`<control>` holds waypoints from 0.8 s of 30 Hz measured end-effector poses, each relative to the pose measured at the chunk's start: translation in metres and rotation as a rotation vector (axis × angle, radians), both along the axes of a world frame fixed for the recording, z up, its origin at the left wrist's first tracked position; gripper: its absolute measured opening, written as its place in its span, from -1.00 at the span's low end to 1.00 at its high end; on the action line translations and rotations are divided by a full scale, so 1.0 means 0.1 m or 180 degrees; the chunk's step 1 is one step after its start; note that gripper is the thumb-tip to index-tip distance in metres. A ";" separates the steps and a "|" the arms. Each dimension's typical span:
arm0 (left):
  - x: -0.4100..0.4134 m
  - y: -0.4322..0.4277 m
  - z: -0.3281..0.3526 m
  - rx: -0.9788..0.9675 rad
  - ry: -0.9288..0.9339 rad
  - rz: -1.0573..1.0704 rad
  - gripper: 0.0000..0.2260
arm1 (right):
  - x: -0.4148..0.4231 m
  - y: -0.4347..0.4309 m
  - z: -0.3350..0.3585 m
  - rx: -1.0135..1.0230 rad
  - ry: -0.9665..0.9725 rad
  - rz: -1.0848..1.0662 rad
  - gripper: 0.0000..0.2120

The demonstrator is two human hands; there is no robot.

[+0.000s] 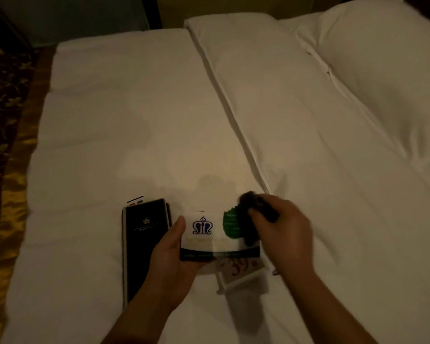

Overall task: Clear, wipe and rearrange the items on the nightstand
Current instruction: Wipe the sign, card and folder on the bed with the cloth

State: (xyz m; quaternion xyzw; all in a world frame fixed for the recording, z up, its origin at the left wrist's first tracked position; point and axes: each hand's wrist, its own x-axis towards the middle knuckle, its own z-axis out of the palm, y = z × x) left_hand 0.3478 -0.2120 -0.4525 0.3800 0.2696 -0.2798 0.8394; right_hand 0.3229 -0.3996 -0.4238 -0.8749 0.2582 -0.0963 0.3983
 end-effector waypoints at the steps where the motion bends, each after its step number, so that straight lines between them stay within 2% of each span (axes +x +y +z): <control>1: -0.01 0.03 -0.01 0.0044 0.0047 0.0031 -0.54 | -0.07 -0.13 -0.01 0.0092 -0.0049 -0.0251 -0.72; 3: -0.04 0.04 -0.02 0.0021 0.0151 0.0149 -0.51 | -0.20 -0.24 -0.01 0.0467 -0.0175 -0.0475 -0.74; 6: -0.07 -0.01 -0.03 0.0104 0.0252 0.0423 -0.56 | -0.39 -0.14 0.02 0.0913 -0.0044 -0.0277 -0.75; 10: -0.10 -0.15 -0.02 0.0051 0.0296 0.0652 -0.61 | -0.59 0.12 0.04 0.0083 0.0009 0.0485 -0.71; 14: -0.19 -0.27 0.05 -0.0077 0.0302 0.0571 -0.51 | -0.60 0.35 0.04 0.0129 0.0003 0.0812 -0.70; 16: -0.22 -0.30 0.06 -0.0062 0.0311 0.0623 -0.57 | -0.58 0.23 0.02 -0.0031 0.0135 0.0451 -0.70; 18: -0.22 -0.26 0.06 -0.0051 0.0387 0.0828 -0.67 | -0.62 -0.01 0.04 0.0047 0.0048 -0.0320 -0.73; 20: -0.21 -0.21 0.06 -0.0042 0.0480 0.1023 -0.71 | -0.69 -0.20 0.10 0.0401 -0.0077 -0.0810 -0.77; 22: -0.23 -0.21 0.06 0.0044 0.0527 0.0955 -0.72 | -0.72 -0.21 0.17 0.1413 -0.0227 -0.1061 -0.77; 24: -0.28 -0.26 0.06 0.0108 0.0601 0.0754 -0.74 | -0.72 -0.11 0.23 0.2412 -0.0257 -0.0988 -0.78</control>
